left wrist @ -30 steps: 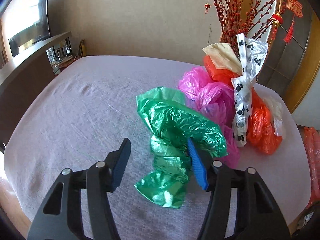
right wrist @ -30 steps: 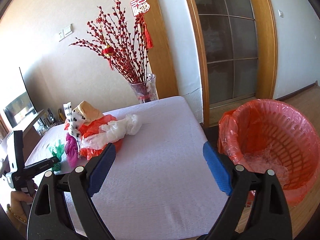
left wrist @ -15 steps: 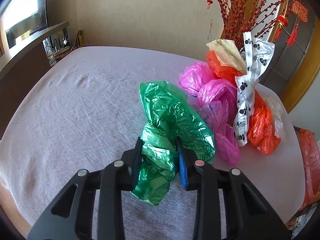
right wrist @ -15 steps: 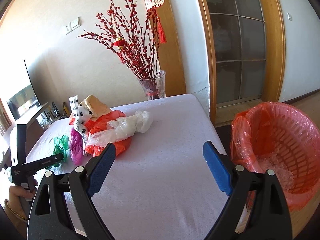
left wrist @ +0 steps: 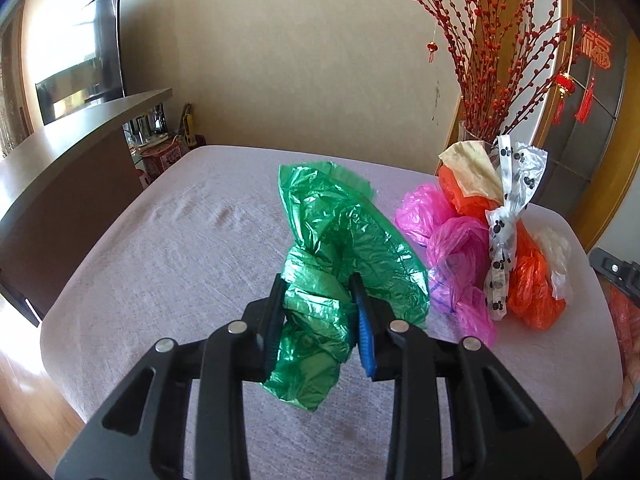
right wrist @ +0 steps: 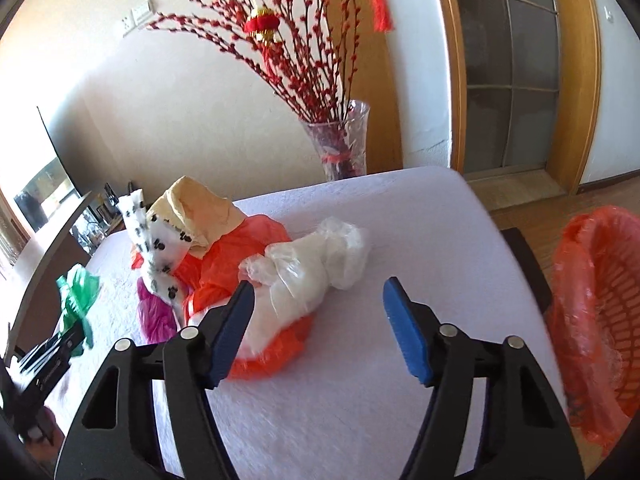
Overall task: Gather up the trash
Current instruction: 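Close the right tool on the clear plastic bag while the left tool holds the green bag, then carry both held bags over the red-lined basket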
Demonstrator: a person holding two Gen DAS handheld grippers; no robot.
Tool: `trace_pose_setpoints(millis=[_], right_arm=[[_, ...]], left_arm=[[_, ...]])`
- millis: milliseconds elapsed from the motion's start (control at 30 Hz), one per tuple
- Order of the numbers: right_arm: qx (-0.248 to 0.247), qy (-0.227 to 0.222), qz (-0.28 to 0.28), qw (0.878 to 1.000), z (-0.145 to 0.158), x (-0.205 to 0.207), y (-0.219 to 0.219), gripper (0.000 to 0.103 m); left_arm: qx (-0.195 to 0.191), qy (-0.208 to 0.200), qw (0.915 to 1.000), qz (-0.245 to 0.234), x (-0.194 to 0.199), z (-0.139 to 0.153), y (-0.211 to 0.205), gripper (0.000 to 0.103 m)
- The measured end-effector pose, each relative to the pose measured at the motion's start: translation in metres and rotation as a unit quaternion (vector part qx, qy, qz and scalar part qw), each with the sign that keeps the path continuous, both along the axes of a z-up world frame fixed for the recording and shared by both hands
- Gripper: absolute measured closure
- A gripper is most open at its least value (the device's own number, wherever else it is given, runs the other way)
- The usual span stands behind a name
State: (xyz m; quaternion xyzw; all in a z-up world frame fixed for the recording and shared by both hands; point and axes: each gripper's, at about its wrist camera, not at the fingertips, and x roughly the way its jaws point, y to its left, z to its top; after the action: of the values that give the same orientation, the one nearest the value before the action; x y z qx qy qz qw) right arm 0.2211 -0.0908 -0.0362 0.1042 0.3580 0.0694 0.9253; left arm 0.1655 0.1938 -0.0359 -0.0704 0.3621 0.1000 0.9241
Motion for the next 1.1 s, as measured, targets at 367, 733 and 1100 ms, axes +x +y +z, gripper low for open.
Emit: trace_pose_setpoints(millis=[367,733,1100], right_arm=[[-0.028,0.073,0.007,0.997,-0.035,0.045,0.027,0.059],[-0.027,0.073,0.003,0.997,-0.041,0.021,-0.007,0.066],[-0.035,0.055,0.004,0.998,-0.034,0.005,-0.022,0.072]], left_arm=[[0.003,-0.007,1.0000,-0.007,-0.006,0.000,0.000,0.072],[0.006,-0.014,0.9995,-0.029,-0.006,0.005,-0.016,0.071],[0.015,-0.031,0.9972,-0.067,-0.013,0.021,-0.050,0.072]])
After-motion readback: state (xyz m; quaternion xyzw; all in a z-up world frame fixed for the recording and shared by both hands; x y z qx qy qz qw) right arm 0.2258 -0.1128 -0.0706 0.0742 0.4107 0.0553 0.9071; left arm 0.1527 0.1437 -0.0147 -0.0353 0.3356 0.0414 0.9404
